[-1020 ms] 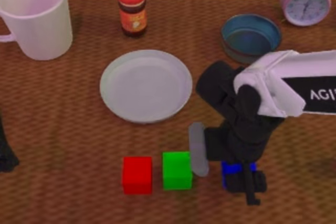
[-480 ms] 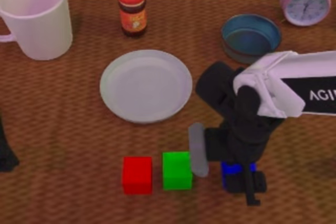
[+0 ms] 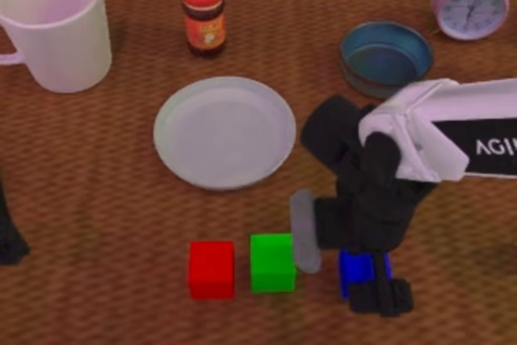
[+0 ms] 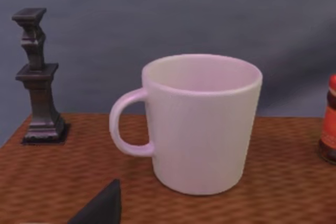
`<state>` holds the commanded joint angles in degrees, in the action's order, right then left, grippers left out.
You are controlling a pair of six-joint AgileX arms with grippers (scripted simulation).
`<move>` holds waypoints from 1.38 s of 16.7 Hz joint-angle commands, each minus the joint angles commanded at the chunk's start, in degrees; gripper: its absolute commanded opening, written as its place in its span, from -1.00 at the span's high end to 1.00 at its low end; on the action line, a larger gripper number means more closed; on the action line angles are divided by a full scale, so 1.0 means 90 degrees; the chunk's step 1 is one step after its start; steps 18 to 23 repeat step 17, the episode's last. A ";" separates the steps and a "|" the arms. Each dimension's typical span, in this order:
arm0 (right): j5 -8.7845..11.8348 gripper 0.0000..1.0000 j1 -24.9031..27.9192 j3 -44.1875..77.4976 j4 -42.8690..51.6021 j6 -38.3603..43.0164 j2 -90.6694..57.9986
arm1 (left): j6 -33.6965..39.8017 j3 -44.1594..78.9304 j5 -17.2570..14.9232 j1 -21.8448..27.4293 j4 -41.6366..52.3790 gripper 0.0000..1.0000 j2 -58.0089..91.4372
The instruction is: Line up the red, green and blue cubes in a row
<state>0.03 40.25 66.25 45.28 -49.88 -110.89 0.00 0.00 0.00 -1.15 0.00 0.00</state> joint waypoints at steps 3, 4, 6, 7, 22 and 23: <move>0.0000 -1.00 0.0000 0.0000 0.0000 0.0000 0.0000 | 0.0000 0.0000 0.0000 0.0000 0.0000 -1.00 0.0000; 0.0000 -1.00 0.0000 0.0000 0.0000 0.0000 0.0000 | 0.0000 0.0000 0.0000 0.0000 0.0000 -1.00 0.0000; 0.0000 -1.00 -0.0009 0.0001 0.0001 0.0000 0.0005 | 0.0000 0.0000 0.0000 0.0000 0.0000 -1.00 0.0000; 0.0000 -1.00 -0.0008 0.0019 0.0023 -0.0001 0.0012 | 0.0000 0.0000 0.0000 0.0000 0.0000 -1.00 0.0000; 0.0003 -1.00 0.0041 0.1014 0.1688 -0.0023 0.0679 | 0.0000 0.0000 0.0000 0.0000 0.0000 -1.00 0.0000; 0.0003 -1.00 0.0041 0.1014 0.1688 -0.0023 0.0679 | 0.0000 0.0000 0.0000 0.0000 0.0000 -1.00 0.0000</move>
